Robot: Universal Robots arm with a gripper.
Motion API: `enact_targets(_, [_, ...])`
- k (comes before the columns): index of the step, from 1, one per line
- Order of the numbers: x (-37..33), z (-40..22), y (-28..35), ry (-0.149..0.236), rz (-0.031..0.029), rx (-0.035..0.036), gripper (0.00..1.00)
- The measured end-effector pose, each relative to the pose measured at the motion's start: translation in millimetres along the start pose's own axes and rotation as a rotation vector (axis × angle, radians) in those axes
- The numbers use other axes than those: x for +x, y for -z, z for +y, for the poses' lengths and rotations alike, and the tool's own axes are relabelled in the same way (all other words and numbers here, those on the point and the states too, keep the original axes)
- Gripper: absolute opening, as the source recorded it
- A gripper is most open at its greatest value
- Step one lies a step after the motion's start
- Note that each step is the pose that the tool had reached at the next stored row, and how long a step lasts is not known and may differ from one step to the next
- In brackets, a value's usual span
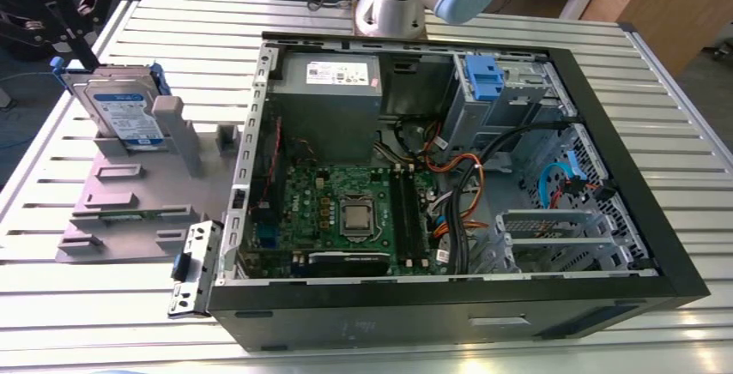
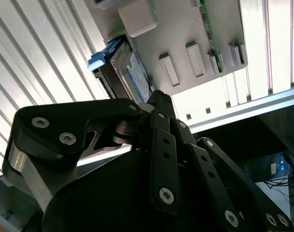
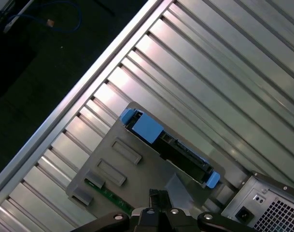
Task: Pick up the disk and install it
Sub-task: 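Pick up the disk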
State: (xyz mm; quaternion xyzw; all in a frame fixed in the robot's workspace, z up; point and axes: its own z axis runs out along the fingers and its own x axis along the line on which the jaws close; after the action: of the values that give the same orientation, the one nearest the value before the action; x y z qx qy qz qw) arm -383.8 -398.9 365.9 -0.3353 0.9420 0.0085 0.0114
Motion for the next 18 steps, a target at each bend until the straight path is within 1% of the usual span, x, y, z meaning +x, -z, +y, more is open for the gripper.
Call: enact_targets(18, [0.0, 0.0, 0.0, 0.022, 0.0001, -0.0006, 0.11])
